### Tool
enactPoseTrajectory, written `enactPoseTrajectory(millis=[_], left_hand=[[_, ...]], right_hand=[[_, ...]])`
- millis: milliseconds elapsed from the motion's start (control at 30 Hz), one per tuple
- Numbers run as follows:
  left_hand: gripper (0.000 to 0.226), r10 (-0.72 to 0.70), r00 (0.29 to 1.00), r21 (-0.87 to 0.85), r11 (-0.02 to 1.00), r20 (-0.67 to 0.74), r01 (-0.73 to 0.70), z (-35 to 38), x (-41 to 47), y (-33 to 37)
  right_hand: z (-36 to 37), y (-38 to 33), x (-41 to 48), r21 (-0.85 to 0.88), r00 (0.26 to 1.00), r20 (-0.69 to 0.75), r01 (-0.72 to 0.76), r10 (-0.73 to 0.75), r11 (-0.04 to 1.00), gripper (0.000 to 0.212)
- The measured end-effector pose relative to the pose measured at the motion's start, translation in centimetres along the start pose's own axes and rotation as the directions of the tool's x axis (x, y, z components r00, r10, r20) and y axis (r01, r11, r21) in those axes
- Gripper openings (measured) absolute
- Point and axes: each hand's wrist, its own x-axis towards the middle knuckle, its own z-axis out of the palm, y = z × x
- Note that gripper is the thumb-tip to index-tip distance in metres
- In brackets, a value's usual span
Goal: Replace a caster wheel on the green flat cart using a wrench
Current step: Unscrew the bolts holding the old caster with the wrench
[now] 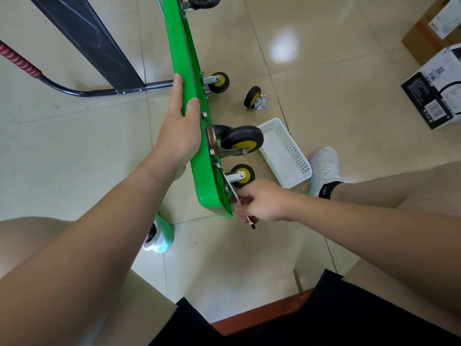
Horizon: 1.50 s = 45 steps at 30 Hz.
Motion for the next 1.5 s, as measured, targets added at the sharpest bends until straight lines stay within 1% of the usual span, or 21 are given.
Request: enactPoseTrajectory(millis=[167,233,333,367,433,467,500,600,700,767,900,1033,1200,1300,1367,1500], left_hand=[[0.065,0.006,1.000,-0.006,1.000,0.000,-0.006,0.1,0.1,-0.1],[0.065,0.003,1.000,0.001,1.000,0.000,-0.003,0.1,0.1,-0.1],[0.068,0.004,1.000,0.008,1.000,-0.012,-0.004,-0.1,0.1,-0.3],[0.069,0.003,1.000,0.007,1.000,-0.015,-0.003,-0.2,0.1,-0.3],[0.069,0.000,1.000,0.004,1.000,-0.017,0.000,-0.2,0.1,-0.3],[0.068,0.003,1.000,0.005,1.000,-0.015,-0.003,-0.1,0.0,-0.2],[0.067,0.004,1.000,0.006,1.000,-0.014,-0.004,0.0,-0.1,-0.2],[0.068,0.001,1.000,0.011,1.000,-0.006,-0.001,0.0,0.0,-0.2],[0.069,-0.004,1.000,0.014,1.000,-0.005,0.005,-0.1,0.1,-0.2],[0.067,-0.001,1.000,0.015,1.000,-0.010,0.002,-0.1,0.0,-0.1],[0.068,0.000,1.000,0.013,1.000,0.003,0.000,-0.1,0.0,-0.1],[0.068,-0.005,1.000,0.023,1.000,-0.001,0.005,0.0,-0.1,0.1],[0.065,-0.007,1.000,0.022,1.000,-0.016,0.008,0.0,0.0,0.0],[0.064,-0.010,1.000,0.009,1.000,-0.011,0.010,0.0,0.0,0.0],[0.063,-0.010,1.000,0.006,1.000,-0.013,0.010,0.0,0.0,-0.1],[0.063,-0.011,1.000,0.009,1.000,-0.016,0.011,0.0,0.0,-0.1]], right_hand=[[0.5,0.6,1.0,0.220,0.998,0.064,-0.029,0.015,0.975,0.019],[0.7,0.5,1.3,0.241,0.996,0.085,-0.030,0.009,0.970,0.022],[1.2,0.4,1.8,0.240,0.998,0.062,-0.029,0.015,0.970,0.016],[1.4,0.4,2.0,0.192,0.999,0.033,-0.020,0.014,0.981,0.015],[1.5,0.6,2.6,-0.036,0.997,-0.074,0.009,-0.012,0.999,0.012],[1.5,0.8,3.0,-0.132,0.992,-0.120,0.019,-0.035,0.991,0.012],[1.4,1.1,3.3,-0.167,0.990,-0.132,0.019,-0.041,0.986,0.016],[1.0,1.2,4.0,-0.186,0.993,-0.100,0.042,-0.061,0.982,0.023],[0.3,1.1,4.7,-0.280,0.980,-0.156,0.073,-0.120,0.957,0.017],[-0.2,0.9,5.4,-0.310,0.972,-0.197,0.063,-0.129,0.949,0.018],[-0.4,0.5,6.0,-0.317,0.974,-0.188,0.061,-0.126,0.946,0.018],[-0.9,1.1,4.5,-0.356,0.974,-0.180,0.066,-0.137,0.932,0.017],[-0.9,1.9,2.4,-0.292,0.993,-0.104,0.017,-0.049,0.956,0.020],[-0.3,1.6,0.9,-0.200,0.992,-0.112,0.030,-0.053,0.979,0.017],[-0.1,1.2,0.0,-0.103,0.992,-0.118,0.033,-0.045,0.994,0.019],[0.0,0.2,-1.0,0.022,0.993,-0.115,0.028,-0.025,0.999,0.015]])
